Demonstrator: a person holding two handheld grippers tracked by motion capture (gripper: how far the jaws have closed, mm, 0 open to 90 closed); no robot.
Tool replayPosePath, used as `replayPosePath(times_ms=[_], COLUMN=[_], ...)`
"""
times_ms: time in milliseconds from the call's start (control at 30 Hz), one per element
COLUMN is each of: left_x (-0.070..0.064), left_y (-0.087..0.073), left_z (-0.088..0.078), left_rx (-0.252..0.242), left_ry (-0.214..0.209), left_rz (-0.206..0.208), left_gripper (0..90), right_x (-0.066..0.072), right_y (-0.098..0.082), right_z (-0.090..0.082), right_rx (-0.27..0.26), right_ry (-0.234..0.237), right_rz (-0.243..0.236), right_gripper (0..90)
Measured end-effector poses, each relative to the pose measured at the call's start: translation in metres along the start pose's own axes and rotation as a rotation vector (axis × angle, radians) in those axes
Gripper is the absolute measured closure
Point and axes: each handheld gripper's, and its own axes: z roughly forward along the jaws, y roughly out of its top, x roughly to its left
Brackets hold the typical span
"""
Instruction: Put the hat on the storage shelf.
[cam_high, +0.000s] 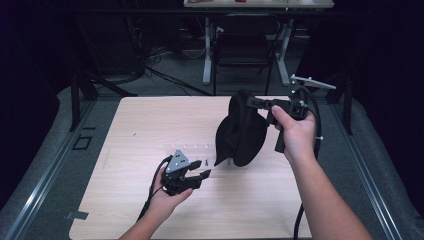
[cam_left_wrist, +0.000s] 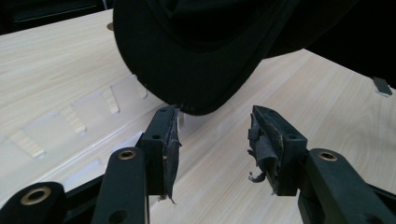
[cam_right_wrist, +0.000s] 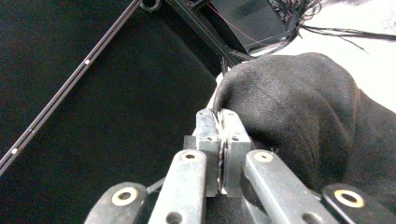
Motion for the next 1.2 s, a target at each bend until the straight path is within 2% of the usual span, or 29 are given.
replayPosePath(times_ms=[200, 367, 633, 900, 1100, 1200], left_x=[-0.004, -0.007, -0.010, -0.012, -0.012, -0.011], left_y=[0.003, 0.006, 0.006, 0.004, 0.002, 0.001], left_z=[0.009, 0.015, 0.025, 0.030, 0.030, 0.030], left_rx=[0.007, 0.014, 0.042, 0.048, 0.049, 0.042], left_ry=[0.003, 0.021, 0.059, 0.064, 0.073, 0.077], left_rz=[0.013, 0.041, 0.068, 0.057, 0.074, 0.070], left_gripper=[52.5, 53.8, 67.5, 77.4, 80.7, 81.6], right_x=[0.002, 0.005, 0.009, 0.013, 0.016, 0.018], right_y=[-0.002, -0.003, -0.004, -0.006, -0.007, -0.008], right_z=[0.003, 0.006, 0.010, 0.015, 0.019, 0.022], right_rx=[0.004, 0.009, 0.015, 0.022, 0.025, 0.029], right_ry=[0.012, 0.025, 0.033, 0.051, 0.059, 0.063], right_rz=[-0.003, 0.001, -0.004, -0.005, -0.003, -0.006], right_gripper=[88.7, 88.6, 88.6, 88.6, 88.5, 88.5])
